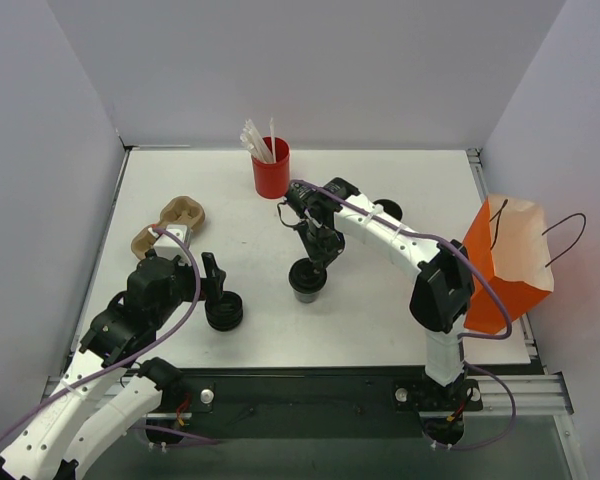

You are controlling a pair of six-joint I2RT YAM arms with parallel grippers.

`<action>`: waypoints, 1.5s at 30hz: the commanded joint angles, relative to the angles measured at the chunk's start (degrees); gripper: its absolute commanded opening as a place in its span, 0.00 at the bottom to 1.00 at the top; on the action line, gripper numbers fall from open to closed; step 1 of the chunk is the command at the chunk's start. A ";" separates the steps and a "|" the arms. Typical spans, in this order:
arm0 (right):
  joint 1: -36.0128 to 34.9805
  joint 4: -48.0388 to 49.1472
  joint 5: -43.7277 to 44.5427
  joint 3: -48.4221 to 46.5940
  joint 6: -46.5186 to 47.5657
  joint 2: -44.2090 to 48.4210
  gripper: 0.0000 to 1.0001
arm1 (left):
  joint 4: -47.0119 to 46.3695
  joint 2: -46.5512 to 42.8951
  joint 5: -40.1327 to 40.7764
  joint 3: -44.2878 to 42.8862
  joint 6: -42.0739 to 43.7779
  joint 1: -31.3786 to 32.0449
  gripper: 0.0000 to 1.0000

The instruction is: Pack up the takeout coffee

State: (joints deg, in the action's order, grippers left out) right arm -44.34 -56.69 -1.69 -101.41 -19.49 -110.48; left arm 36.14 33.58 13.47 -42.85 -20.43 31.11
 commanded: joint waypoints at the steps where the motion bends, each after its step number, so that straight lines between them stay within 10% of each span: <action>1: -0.22 -3.87 1.52 -1.43 -0.20 -1.67 0.00 | -2.74 -0.54 -0.12 -0.30 0.56 -0.26 0.97; 14: -0.14 -0.71 2.57 0.86 -1.43 -2.02 0.00 | -2.92 0.08 -0.47 -0.22 0.56 -0.26 0.97; 23: 0.39 -0.53 2.13 0.07 -2.75 3.33 0.41 | -2.83 0.08 -0.73 -0.22 0.47 -0.18 0.97; 45: 8.91 23.46 -22.90 19.58 7.00 13.71 0.63 | -14.69 10.79 -19.18 0.31 -10.07 -0.09 0.92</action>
State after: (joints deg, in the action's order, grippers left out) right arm -36.86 -37.69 -17.76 -83.00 -15.25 -98.45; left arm 28.86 41.82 -0.89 -42.30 -27.18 31.11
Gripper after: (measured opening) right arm 0.624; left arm 0.927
